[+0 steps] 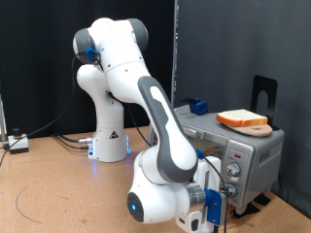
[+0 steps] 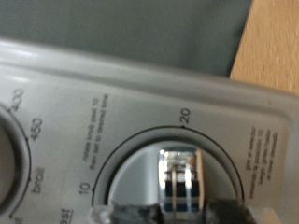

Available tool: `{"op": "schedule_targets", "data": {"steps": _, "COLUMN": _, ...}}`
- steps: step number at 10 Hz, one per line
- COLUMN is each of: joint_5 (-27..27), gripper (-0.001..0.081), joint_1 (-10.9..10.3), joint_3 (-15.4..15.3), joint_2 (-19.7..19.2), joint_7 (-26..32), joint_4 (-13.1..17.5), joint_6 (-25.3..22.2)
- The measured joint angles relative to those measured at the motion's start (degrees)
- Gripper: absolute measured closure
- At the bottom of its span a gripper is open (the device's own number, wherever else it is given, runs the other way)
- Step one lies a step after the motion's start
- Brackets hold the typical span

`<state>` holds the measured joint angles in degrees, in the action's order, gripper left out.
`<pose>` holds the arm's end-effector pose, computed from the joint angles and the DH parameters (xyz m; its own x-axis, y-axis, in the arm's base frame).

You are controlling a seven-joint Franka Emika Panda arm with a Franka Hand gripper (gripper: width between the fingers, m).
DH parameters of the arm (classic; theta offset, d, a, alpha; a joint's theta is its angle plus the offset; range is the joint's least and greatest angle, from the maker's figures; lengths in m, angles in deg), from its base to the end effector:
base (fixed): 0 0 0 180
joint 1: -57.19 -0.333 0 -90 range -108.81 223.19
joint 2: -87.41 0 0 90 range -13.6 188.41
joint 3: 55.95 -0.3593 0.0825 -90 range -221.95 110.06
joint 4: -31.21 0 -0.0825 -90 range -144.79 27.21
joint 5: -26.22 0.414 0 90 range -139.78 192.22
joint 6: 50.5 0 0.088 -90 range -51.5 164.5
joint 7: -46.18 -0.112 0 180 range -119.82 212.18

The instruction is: Make a piece of toast with the oven

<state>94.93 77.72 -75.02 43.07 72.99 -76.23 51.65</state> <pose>0.6191 0.0619 0.1366 0.8643 0.0064 -0.5029 -0.4948 -0.1676 -0.8527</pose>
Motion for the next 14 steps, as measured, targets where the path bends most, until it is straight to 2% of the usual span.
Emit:
{"op": "schedule_targets", "data": {"steps": 2, "joint_5": 7.97, "gripper": 0.0712, "joint_1": 1.33, "joint_3": -0.76, "joint_2": 0.99, "joint_7": 12.91, "joint_4": -4.19, "joint_6": 1.64}}
{"op": "schedule_targets", "data": {"steps": 3, "joint_5": 11.24, "gripper": 0.0712, "joint_1": 1.92, "joint_3": -1.04, "joint_2": 1.08, "joint_7": 17.41, "joint_4": -5.71, "joint_6": 1.72}}
{"op": "schedule_targets", "data": {"steps": 5, "joint_5": 14.56, "gripper": 0.0712, "joint_1": 2.34, "joint_3": -1.18, "joint_2": 1.08, "joint_7": 22.19, "joint_4": -7.09, "joint_6": 1.40}}
{"op": "schedule_targets", "data": {"steps": 13, "joint_5": 14.95, "gripper": 0.0712, "joint_1": 2.27, "joint_3": -1.06, "joint_2": 1.07, "joint_7": 22.12, "joint_4": -6.91, "joint_6": 2.10}}
{"op": "schedule_targets", "data": {"steps": 14, "joint_5": 13.79, "gripper": 0.0559, "joint_1": 2.11, "joint_3": -0.74, "joint_2": 1.07, "joint_7": 20.08, "joint_4": -5.83, "joint_6": 2.57}}
